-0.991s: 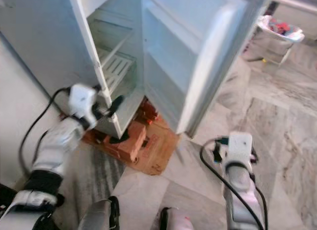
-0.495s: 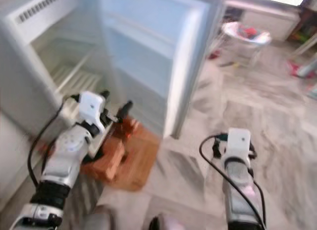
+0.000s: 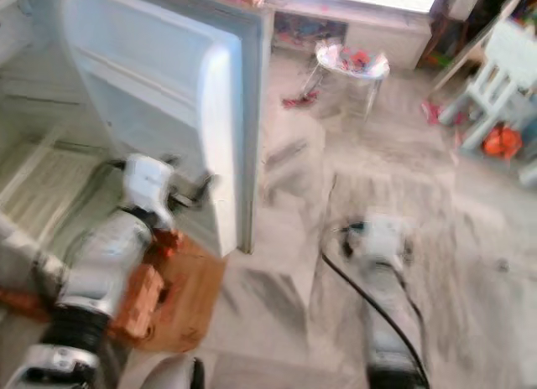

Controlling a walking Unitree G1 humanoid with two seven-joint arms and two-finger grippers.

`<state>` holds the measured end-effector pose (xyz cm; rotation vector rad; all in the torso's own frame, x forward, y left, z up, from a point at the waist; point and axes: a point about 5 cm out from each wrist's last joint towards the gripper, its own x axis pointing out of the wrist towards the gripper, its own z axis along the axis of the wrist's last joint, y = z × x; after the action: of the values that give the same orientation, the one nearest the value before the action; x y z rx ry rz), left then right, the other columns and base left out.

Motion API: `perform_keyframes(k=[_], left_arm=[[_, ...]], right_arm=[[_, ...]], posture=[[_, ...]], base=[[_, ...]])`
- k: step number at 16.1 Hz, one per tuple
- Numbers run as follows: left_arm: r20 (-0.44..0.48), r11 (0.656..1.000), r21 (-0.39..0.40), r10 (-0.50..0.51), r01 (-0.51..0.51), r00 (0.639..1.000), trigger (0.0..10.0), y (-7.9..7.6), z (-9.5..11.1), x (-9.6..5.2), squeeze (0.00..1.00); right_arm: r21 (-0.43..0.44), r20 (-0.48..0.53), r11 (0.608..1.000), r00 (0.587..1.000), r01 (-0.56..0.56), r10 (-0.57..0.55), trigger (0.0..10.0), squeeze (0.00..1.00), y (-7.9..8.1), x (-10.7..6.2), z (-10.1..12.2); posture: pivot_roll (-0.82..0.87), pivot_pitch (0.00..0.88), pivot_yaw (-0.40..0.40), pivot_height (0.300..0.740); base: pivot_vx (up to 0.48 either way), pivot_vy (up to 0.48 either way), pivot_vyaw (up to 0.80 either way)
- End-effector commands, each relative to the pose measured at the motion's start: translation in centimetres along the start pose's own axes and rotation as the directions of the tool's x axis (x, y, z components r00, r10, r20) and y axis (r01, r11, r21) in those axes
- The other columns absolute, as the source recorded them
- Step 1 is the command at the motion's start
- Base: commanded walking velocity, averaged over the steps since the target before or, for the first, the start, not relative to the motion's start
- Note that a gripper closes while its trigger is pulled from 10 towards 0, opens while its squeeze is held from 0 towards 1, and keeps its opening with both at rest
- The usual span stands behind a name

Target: Restocking fridge

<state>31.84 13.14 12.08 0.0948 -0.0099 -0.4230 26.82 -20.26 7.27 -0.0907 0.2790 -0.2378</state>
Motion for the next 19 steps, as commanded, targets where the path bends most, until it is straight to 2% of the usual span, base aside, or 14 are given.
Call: perform_keyframes(k=[1,7,10,13,15,16,18,19], left_arm=[[0.010,0.999,0.010,-0.032,0.032,0.999,10.0,-1.2,0.3,0.5,0.00],[0.014,0.999,0.018,-0.038,0.038,0.999,10.0,-1.7,0.9,1.5,0.00],[0.025,0.996,0.036,-0.081,0.080,0.996,10.0,-3.0,1.7,3.2,0.00],[0.026,0.988,0.048,-0.146,0.145,0.989,10.0,-5.3,2.8,6.0,0.00],[0.036,0.983,0.061,-0.173,0.171,0.984,10.0,-6.7,3.7,7.4,0.00],[0.036,0.983,0.070,-0.174,0.171,0.984,10.0,-7.0,3.8,7.6,0.00],[0.045,0.985,0.090,-0.150,0.146,0.988,10.0,-6.8,3.6,7.4,0.00],[0.027,0.989,0.119,-0.095,0.091,0.995,10.0,-5.6,2.6,6.6,0.00]], right_arm=[[-0.010,-0.007,0.999,0.999,0.046,-0.046,10.0,0.00,-1.5,-0.1,-0.3],[-0.006,0.001,0.999,0.999,0.040,-0.040,10.0,0.00,-1.3,-0.1,-0.3],[0.001,0.005,0.999,0.999,0.036,-0.036,10.0,0.00,-1.1,0.1,-0.3],[0.004,0.010,1.000,1.000,0.030,-0.030,10.0,0.00,-0.7,0.4,-0.1],[0.006,0.018,0.999,0.999,0.032,-0.032,10.0,0.00,-0.6,0.4,0.1],[0.008,0.019,0.999,0.999,0.034,-0.034,10.0,0.00,-0.7,0.4,0.1],[0.012,0.021,0.999,0.999,0.037,-0.037,10.0,0.00,-0.8,0.4,0.1],[0.015,0.023,0.999,0.999,0.033,-0.033,10.0,0.00,-0.8,0.4,0.1]], posture=[[0.08,0.103,-0.063,0.740],[0.09,0.100,-0.063,0.740],[0.09,0.095,-0.064,0.740],[0.09,0.087,-0.064,0.740],[0.08,0.079,-0.060,0.740],[0.08,0.079,-0.060,0.740],[0.07,0.078,-0.055,0.740],[0.08,0.079,-0.054,0.740]], base=[[0.442,0.000,0.00],[0.369,0.000,0.00],[0.332,0.000,0.00],[0.304,0.000,0.00],[0.276,0.000,0.00],[0.000,0.000,0.00],[0.000,0.000,0.00],[0.000,0.000,0.00]])
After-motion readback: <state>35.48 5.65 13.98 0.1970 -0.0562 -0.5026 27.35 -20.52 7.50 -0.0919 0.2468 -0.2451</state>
